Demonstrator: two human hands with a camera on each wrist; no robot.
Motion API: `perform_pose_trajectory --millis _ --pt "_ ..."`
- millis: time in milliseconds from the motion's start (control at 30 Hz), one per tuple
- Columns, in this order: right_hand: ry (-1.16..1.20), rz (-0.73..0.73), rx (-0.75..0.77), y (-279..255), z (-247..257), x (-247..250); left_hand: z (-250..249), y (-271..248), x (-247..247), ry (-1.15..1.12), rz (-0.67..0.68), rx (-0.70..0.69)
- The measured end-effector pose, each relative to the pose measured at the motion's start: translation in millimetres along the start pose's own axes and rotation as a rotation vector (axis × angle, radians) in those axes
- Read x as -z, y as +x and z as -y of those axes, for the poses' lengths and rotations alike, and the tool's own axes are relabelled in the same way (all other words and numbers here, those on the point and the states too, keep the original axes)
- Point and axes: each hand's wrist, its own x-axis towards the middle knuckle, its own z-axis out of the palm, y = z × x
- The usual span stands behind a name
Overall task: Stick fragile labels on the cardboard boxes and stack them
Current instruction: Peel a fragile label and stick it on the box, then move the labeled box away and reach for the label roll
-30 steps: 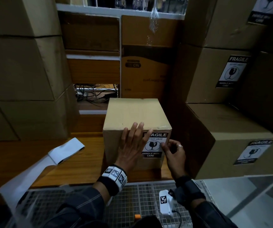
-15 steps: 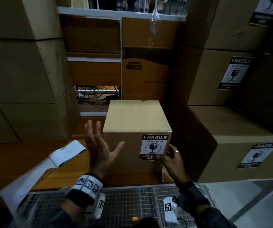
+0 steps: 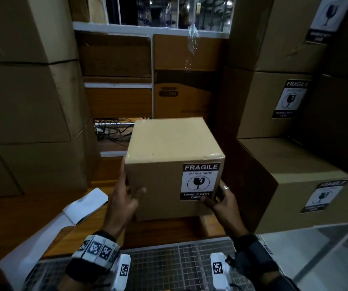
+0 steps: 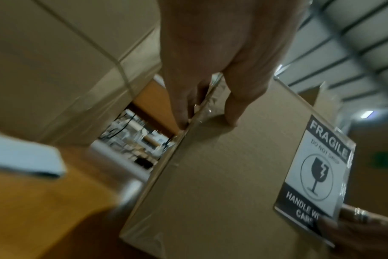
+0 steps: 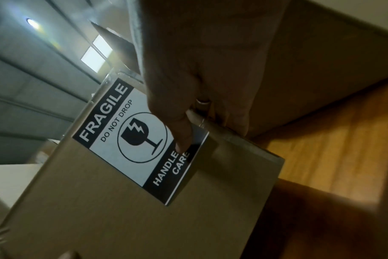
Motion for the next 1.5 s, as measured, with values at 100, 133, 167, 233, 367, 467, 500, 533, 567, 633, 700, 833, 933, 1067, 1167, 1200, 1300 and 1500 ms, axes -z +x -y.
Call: perform_pose_trajectory --millis 100,133,167,233,367,467,500,533,567,633,700,833,933,1067,1167,1200,1300,1500 --pt "0.008 -0.012 0.115 -15 50 5 -41 10 11 -0.033 -0.036 -0.133" --pt "0.004 -0.019 0.155 -19 68 8 -56 13 13 -0.066 -0.03 -0.174" --pt "0.0 -0.035 0.19 -23 84 13 -72 16 13 -0.1 -0.028 -0.209" --pt "0.0 -0.071 0.272 -28 114 22 -102 23 9 -0.138 -0.029 -0.271" --pt "-0.01 -0.124 0.423 -31 152 53 -147 38 -12 -0.15 -0.04 -0.381" --pt "-0.02 -0.185 0.479 -29 166 86 -172 42 -38 -0.147 -0.044 -0.442" --pt "-0.017 -0.206 0.487 -28 169 97 -180 42 -48 -0.144 -0.038 -0.454" --pt "-0.014 -0.229 0.496 -27 173 109 -189 42 -58 -0.14 -0.029 -0.466" --pt "-0.021 -0.248 0.505 -26 176 122 -197 42 -69 -0.14 -0.012 -0.474" --pt "-0.059 -0.278 0.525 -26 183 146 -211 41 -89 -0.142 0.034 -0.48" --pt "-0.097 -0.312 0.54 -23 188 171 -224 41 -110 -0.124 0.056 -0.496" --pt "-0.115 -0.343 0.533 -10 189 222 -242 44 -153 -0.131 0.116 -0.501" --pt "-0.121 -0.349 0.52 3 183 251 -245 47 -182 -0.134 0.155 -0.483" --pt "-0.147 -0.365 0.503 16 171 274 -240 48 -209 -0.112 0.173 -0.464" --pt "-0.153 -0.374 0.516 22 162 285 -235 49 -225 -0.1 0.175 -0.454" --pt "-0.155 -0.38 0.528 23 159 288 -233 50 -229 -0.096 0.176 -0.455" --pt "-0.168 -0.413 0.543 32 149 296 -232 49 -242 -0.081 0.199 -0.447" --pt "-0.181 -0.522 0.542 50 125 312 -232 48 -264 -0.062 0.171 -0.471"
